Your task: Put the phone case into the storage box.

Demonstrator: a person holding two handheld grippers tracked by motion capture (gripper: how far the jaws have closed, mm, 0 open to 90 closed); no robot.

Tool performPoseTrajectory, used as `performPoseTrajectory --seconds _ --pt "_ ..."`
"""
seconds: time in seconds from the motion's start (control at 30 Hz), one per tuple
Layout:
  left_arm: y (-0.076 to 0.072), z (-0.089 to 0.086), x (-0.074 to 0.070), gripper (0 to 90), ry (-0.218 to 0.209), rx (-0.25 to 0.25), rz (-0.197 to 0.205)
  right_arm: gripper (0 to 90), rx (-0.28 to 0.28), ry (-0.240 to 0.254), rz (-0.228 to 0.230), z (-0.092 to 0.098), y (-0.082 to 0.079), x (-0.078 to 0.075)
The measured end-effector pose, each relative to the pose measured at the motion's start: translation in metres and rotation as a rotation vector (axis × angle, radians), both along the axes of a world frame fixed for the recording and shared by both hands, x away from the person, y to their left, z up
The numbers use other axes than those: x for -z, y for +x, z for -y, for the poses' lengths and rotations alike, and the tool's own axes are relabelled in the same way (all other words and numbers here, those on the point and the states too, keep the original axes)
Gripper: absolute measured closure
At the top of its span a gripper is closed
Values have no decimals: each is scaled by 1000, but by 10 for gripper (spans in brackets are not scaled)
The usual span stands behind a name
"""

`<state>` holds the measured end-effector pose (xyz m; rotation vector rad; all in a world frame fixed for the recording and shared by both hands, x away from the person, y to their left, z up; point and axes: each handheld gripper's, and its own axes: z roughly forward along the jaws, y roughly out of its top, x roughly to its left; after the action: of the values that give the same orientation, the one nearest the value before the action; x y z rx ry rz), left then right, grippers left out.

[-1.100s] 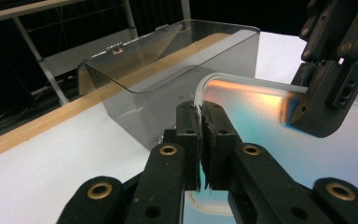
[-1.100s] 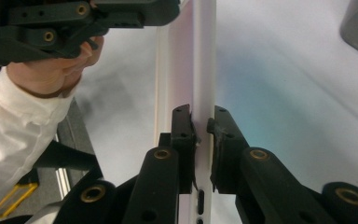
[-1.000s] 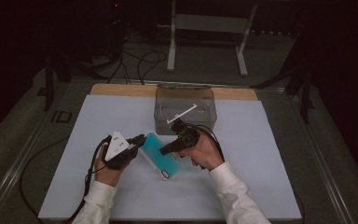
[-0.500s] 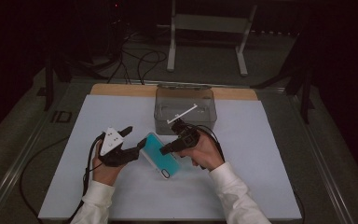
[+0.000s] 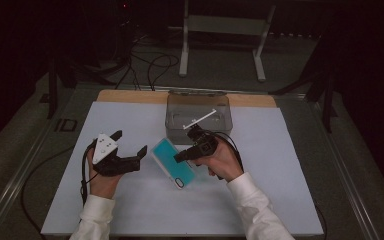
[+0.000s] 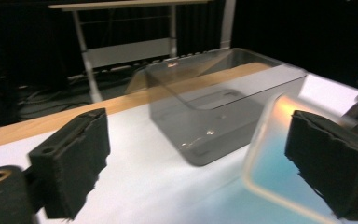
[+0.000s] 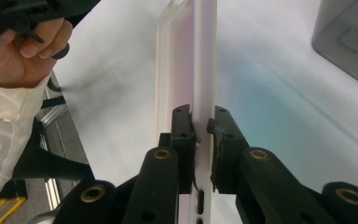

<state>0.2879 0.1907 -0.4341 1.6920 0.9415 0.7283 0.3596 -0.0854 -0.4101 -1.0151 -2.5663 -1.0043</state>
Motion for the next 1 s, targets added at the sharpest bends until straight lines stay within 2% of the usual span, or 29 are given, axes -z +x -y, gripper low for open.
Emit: performPoseTrajectory --seconds 0.13,0.27,0.37,0.5,0.7,0.93,1.0 --pt "-5 -11 1 6 1 -14 1 821 7 6 7 1 0 -4" --pt "-12 -21 4 2 -7 -38 2 821 9 9 18 1 0 -7" --pt "-17 -27 7 1 6 -66 8 821 12 10 27 1 0 -8" --pt "-26 -38 12 1 -6 -82 11 821 23 10 35 2 0 -10" --pt "-41 -49 28 1 -23 -131 52 820 36 14 49 3 1 -14" --pt "-46 -51 42 2 21 -161 25 821 63 23 60 5 3 -19" --pt "-46 -52 45 2 12 -160 21 820 77 26 66 6 3 -20"
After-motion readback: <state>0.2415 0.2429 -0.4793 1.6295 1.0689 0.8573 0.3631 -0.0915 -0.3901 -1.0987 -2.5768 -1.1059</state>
